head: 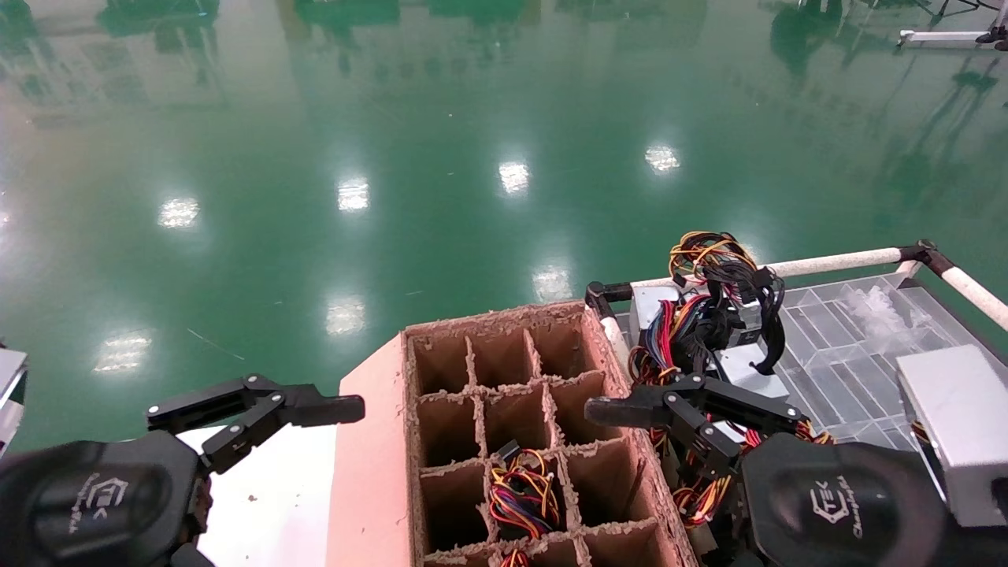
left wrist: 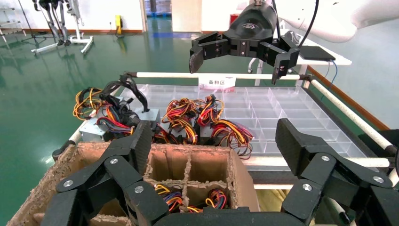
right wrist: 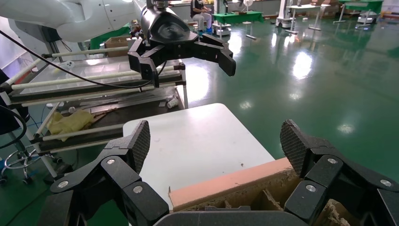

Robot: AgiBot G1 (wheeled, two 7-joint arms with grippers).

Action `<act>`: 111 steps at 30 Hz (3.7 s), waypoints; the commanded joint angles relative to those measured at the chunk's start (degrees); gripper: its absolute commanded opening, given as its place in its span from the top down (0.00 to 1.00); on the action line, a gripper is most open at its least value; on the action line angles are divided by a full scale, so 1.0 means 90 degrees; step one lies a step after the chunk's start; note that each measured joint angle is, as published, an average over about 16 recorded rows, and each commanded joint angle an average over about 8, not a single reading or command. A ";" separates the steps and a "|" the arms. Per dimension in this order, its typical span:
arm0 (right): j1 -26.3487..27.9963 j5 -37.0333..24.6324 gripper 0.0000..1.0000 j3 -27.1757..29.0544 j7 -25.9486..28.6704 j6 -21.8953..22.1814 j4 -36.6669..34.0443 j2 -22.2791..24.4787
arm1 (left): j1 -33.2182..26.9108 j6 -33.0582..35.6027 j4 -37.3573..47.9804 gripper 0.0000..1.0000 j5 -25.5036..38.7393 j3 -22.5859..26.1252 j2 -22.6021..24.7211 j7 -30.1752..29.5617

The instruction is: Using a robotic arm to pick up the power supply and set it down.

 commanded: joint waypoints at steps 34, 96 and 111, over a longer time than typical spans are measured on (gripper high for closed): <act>0.0624 -0.2689 1.00 -0.1261 -0.0763 0.1001 -0.1444 -0.1525 | -0.0002 0.0001 0.0002 1.00 -0.0001 0.0003 0.0000 0.0002; 0.2298 -0.1831 1.00 -0.0740 -0.0733 0.0165 -0.2625 -0.1623 | -0.0003 -0.0001 0.0002 0.91 -0.0005 0.0008 -0.0002 0.0004; 0.5147 -0.2327 1.00 -0.0763 -0.1561 -0.0232 -0.4851 -0.1432 | -0.0003 -0.0002 0.0002 0.00 -0.0006 0.0009 -0.0002 0.0005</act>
